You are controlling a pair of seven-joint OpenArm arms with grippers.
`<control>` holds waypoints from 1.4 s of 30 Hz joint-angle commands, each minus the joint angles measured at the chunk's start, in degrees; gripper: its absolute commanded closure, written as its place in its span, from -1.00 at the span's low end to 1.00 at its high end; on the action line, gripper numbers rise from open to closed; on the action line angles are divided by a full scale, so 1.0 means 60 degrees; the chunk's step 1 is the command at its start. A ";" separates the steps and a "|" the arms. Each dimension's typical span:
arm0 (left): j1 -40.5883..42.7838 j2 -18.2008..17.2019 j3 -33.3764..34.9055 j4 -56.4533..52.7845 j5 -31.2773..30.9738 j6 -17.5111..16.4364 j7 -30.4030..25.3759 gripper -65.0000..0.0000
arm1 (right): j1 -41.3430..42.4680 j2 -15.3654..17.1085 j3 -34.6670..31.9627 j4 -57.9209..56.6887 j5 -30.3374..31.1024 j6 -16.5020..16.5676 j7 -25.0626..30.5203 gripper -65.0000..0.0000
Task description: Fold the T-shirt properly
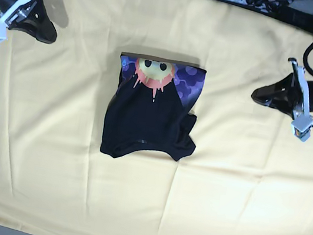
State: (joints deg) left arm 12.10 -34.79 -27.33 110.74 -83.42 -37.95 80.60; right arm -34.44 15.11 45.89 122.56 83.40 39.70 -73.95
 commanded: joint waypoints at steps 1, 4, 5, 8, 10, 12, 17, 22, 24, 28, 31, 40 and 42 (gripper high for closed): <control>0.0481 -0.0233 -0.0317 0.0579 -0.0264 -0.0029 -0.0100 1.00 | -0.0401 0.0153 0.0324 0.0310 0.0267 0.0049 0.0171 1.00; 0.2208 -0.0237 -0.1067 0.1585 -0.0264 -0.0026 -0.0100 1.00 | -0.1563 0.0149 0.0911 0.0783 0.0267 0.0049 0.0117 1.00; 0.2754 -0.0240 -0.1308 0.1836 -0.0264 -0.0026 -0.0100 1.00 | -0.1945 0.0149 0.1049 0.0896 0.0267 0.0049 0.0095 1.00; 0.4339 -0.0233 -0.2058 0.2379 -0.0264 -0.0015 -0.0100 1.00 | -0.2983 0.0138 0.1311 0.1064 0.0267 0.0049 0.0091 1.00; 0.5402 -0.0233 -0.2524 0.2630 -0.0264 0.0073 -0.0100 1.00 | -0.3690 0.0127 0.1370 0.1056 0.0267 0.0049 0.0047 1.00; 0.6444 -0.0208 -0.2892 0.2790 -0.0264 0.0095 -0.0100 1.00 | -0.4350 0.0127 0.1370 0.1056 0.0267 0.0049 -0.0215 1.00; 0.8903 0.0372 -0.3344 0.2838 -0.0264 0.0080 -0.0100 1.00 | -0.5938 -0.0036 0.1344 0.1045 0.0267 0.0049 -0.1008 1.00; 1.0484 0.1297 -0.3260 0.2798 -0.0264 -0.0341 -0.0100 1.00 | -0.6761 0.0018 0.0586 0.0393 0.0267 0.0049 -0.1008 1.00; 1.0484 0.1548 -0.3016 0.2565 -0.0264 -0.0341 -0.0100 1.00 | -0.6761 0.0029 -0.0040 -0.0295 0.0267 0.0049 -0.1008 1.00; 1.0484 0.1719 -0.1668 0.1410 0.1002 -0.0341 -0.0973 1.00 | -0.6761 0.0525 -0.1912 -0.2291 -0.0535 0.0049 0.0015 1.00; 1.0484 0.1723 -0.0178 0.0266 0.2594 -0.0341 -0.1931 1.00 | -0.6397 0.0998 -0.3388 -0.3869 -0.2455 0.0049 0.1504 1.00; 0.6677 0.2430 0.3348 -0.4932 0.7686 0.0047 -0.6641 1.00 | -0.2575 0.1126 -0.6411 -0.8885 -0.6430 0.0049 0.4889 1.00; 0.5661 0.2659 0.3759 -0.6386 0.9009 0.0047 -0.7963 1.00 | -0.1898 0.1104 -0.6980 -0.9887 -0.7078 0.0049 0.6186 1.00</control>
State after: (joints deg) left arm 44.97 -18.26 -4.47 71.70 -28.18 -37.19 32.27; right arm -44.91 21.12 3.73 62.59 40.32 39.62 -36.23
